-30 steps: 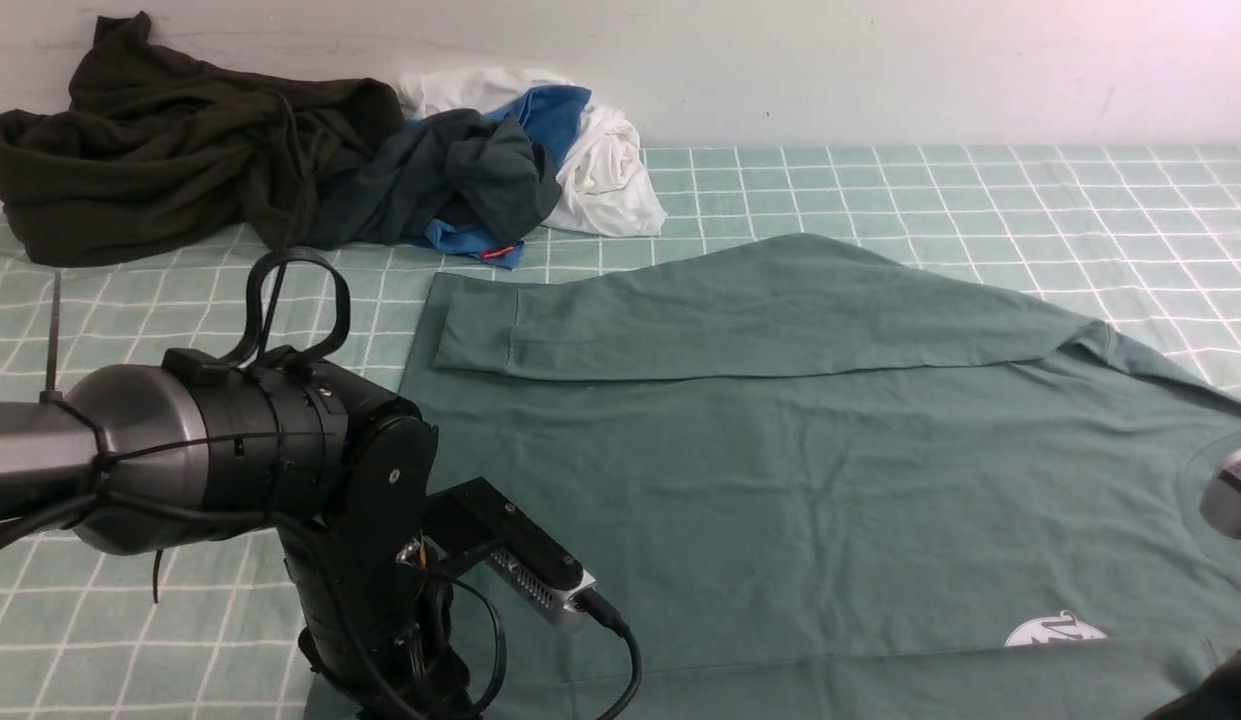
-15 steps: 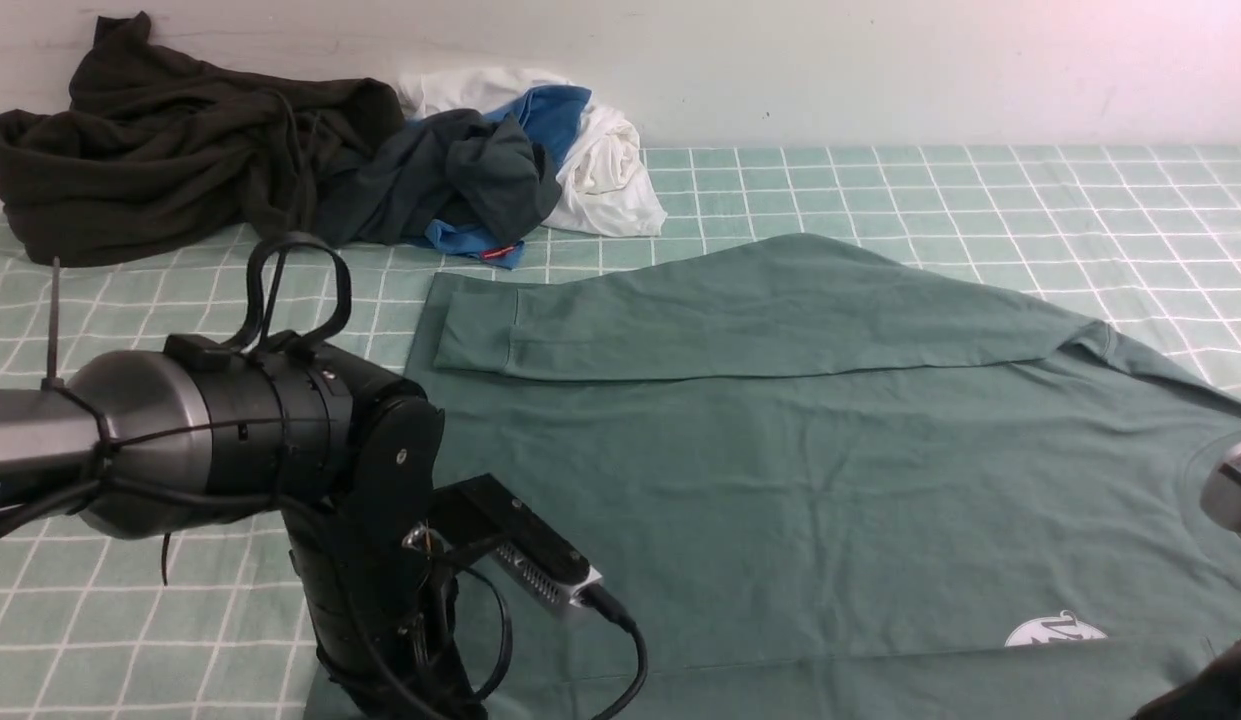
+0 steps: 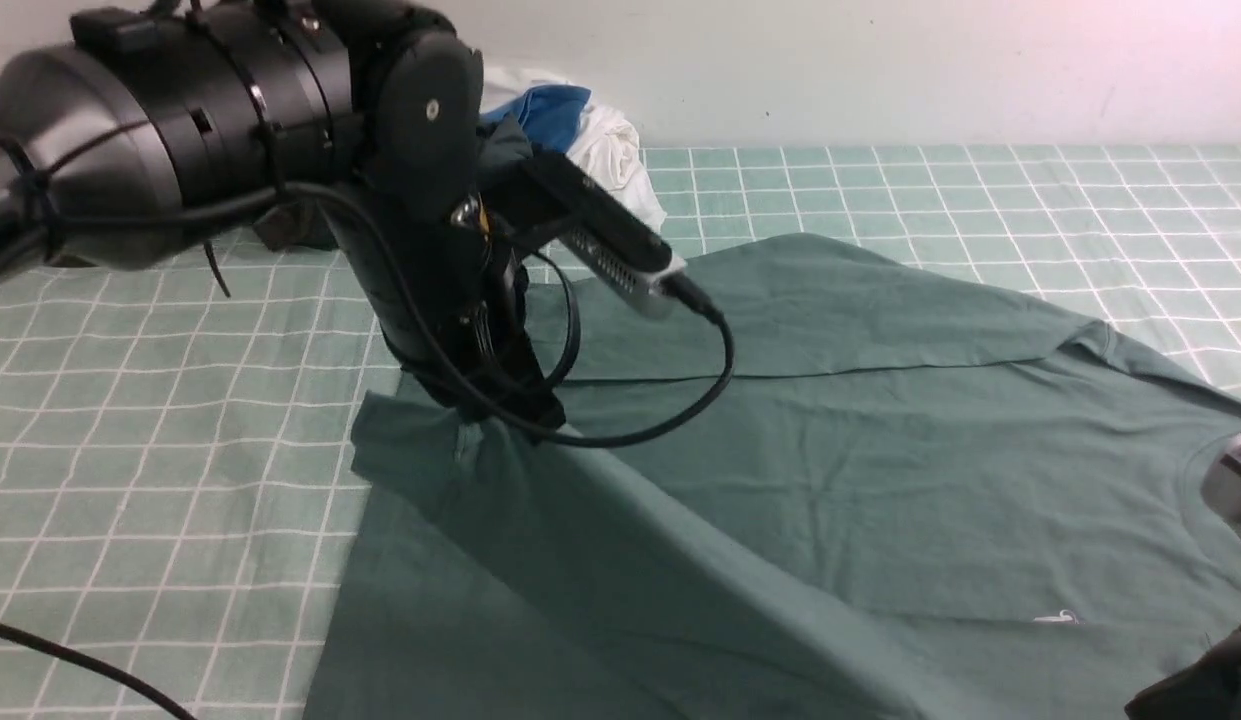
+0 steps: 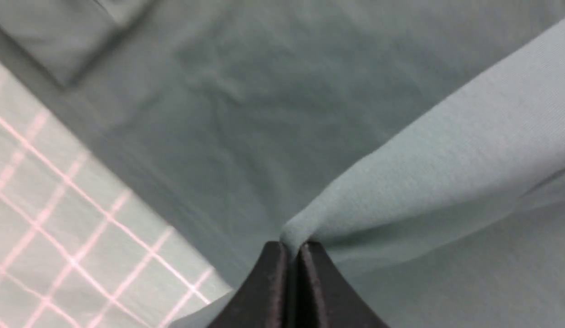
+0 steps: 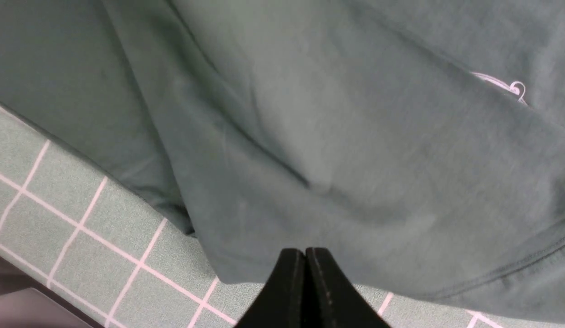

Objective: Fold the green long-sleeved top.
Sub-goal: Use the left arm to drag and place the cuff at the centered position on the left edge of the fabric

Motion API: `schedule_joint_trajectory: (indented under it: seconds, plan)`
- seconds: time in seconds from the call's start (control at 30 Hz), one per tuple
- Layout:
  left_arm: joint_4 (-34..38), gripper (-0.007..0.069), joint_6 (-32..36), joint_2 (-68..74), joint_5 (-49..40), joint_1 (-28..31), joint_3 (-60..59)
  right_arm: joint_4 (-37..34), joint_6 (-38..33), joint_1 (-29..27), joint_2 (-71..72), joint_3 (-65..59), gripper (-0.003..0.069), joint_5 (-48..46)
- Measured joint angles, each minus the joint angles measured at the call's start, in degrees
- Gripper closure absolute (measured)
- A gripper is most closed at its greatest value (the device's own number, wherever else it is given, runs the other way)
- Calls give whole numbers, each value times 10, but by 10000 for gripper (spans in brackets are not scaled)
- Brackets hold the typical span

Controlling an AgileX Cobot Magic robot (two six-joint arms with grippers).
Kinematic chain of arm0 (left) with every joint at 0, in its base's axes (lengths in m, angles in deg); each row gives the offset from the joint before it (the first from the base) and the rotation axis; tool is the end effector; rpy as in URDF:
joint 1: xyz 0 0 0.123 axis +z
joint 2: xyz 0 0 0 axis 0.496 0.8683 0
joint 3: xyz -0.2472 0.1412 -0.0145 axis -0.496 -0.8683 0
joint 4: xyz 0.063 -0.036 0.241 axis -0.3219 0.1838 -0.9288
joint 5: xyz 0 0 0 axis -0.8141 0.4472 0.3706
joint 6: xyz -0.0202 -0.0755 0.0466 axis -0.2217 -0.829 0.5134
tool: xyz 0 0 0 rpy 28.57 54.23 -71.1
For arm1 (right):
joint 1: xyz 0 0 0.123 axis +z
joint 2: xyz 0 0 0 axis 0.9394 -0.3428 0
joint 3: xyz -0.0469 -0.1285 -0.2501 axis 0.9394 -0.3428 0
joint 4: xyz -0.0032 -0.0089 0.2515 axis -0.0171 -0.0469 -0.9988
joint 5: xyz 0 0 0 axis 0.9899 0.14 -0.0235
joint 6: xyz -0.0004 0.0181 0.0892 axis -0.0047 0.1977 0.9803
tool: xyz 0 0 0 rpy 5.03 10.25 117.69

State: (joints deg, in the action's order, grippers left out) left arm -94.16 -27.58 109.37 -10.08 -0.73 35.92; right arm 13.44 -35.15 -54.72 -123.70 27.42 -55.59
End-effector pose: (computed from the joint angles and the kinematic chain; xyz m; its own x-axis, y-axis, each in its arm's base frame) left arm 0.3152 -0.1769 0.3095 -0.6139 0.7388 -0.2781 0.7232 0.6676 0.1768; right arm 0.1344 0.0581 0.2728 -0.8549 -0.4016 -0.3283 -0.4708 0.8665 0.1658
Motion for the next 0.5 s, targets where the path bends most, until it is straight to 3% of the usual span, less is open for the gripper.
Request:
schedule_joint_trajectory:
  seconds: [0.23,0.5]
  plan:
    - [-6,618,1,63,-13,16,19,0,0,0,0,0,673,6]
    - [-15,616,1,149,29,52,19,0,0,0,0,-1,673,16]
